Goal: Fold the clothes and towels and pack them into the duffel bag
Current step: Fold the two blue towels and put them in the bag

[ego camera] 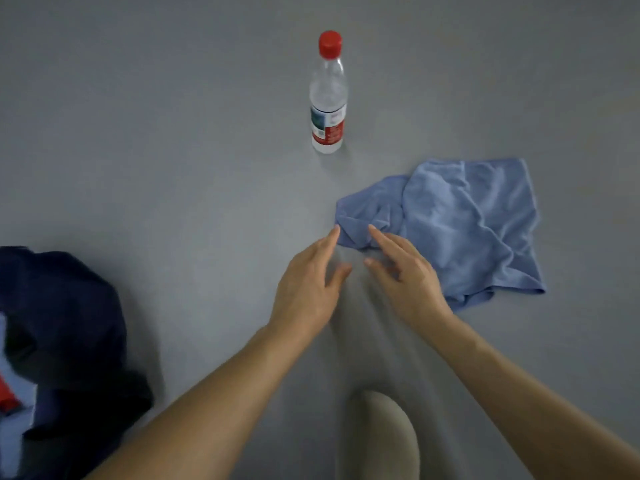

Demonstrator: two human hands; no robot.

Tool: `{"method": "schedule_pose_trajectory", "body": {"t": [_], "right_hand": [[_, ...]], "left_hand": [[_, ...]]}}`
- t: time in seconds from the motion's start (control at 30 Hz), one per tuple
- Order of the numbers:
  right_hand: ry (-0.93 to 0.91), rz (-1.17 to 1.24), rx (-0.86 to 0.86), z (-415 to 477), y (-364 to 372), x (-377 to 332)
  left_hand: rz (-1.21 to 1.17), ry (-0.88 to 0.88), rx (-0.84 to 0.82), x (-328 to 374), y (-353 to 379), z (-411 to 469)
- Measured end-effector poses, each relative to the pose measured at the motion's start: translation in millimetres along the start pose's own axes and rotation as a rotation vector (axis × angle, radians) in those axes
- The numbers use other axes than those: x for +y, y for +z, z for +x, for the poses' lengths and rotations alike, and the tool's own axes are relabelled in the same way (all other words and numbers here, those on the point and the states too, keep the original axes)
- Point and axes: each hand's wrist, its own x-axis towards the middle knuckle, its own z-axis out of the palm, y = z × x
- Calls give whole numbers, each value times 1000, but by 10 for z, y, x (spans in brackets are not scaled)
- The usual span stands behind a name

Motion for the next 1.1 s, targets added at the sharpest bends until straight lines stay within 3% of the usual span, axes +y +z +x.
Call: {"method": "schedule_pose_trajectory", "body": {"t": [0.13,0.27,0.33,0.43,0.53,0.7,0.9,1.1], "right_hand": [[28,-250,-15,203,-107,395],[59,-554,-179,573,-8,362],[96,-614,-173,730,28,280],[106,-486,-81,811,-35,106],[89,-312,139,801,-343,-226],[-22,-169,400,747,-1133,-1169],[-245,-112,312,489,-1737,-2675],[-423,-93,162,-71,-1770,-3838]], "left_hand": [[49,-28,-167,198,442,395],[89,-72,-175,145,473,371],[113,-81,-170,83,317,267],[166,-83,-106,51,-118,51],[207,-40,-34,75,-711,-234],[248,3,68,358,-1873,-924],[191,2,283,924,-3012,-1772],[66,-15,448,1212,-3400,-2202]]}}
